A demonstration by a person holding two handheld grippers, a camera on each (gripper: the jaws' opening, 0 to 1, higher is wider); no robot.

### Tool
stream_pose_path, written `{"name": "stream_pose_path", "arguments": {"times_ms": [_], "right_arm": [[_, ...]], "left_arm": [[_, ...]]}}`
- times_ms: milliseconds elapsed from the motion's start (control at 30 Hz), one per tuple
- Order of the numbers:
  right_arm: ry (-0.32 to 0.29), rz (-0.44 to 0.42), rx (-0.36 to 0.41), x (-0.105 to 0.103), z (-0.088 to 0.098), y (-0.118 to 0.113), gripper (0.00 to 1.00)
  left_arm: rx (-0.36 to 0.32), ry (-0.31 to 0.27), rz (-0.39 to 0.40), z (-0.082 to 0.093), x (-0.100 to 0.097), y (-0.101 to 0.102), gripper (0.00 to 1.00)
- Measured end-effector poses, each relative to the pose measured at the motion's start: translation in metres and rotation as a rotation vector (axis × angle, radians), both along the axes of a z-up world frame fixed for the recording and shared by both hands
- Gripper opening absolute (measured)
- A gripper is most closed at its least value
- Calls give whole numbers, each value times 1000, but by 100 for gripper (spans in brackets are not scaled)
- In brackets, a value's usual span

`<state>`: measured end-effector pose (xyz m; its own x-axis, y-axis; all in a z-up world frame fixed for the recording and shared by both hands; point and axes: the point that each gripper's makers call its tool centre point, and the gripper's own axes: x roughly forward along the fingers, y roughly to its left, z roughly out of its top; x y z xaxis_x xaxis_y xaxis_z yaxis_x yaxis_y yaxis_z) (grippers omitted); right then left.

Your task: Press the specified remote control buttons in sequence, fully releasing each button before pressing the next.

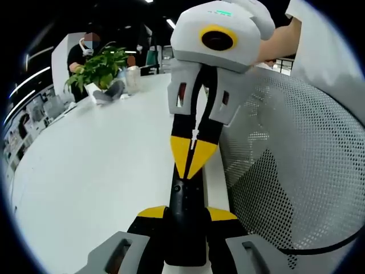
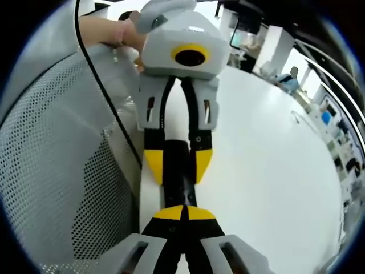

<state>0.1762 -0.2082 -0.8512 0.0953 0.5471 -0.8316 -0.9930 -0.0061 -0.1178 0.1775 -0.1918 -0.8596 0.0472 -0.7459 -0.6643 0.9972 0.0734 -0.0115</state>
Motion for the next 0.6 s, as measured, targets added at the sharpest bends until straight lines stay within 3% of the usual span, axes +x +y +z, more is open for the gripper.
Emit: {"name": "stream_pose_path", "arguments": {"times_ms": [167, 400, 600], "right_arm": [[25, 5, -14, 1, -1, 0, 0], [129, 1, -66, 2, -2, 1, 0], [112, 16, -105, 0, -3, 1, 0]], "left_arm": [[2, 0, 0, 0, 0, 0, 25], [1, 0, 0, 0, 0, 0, 25], [1, 1, 0, 0, 0, 1, 25]]}}
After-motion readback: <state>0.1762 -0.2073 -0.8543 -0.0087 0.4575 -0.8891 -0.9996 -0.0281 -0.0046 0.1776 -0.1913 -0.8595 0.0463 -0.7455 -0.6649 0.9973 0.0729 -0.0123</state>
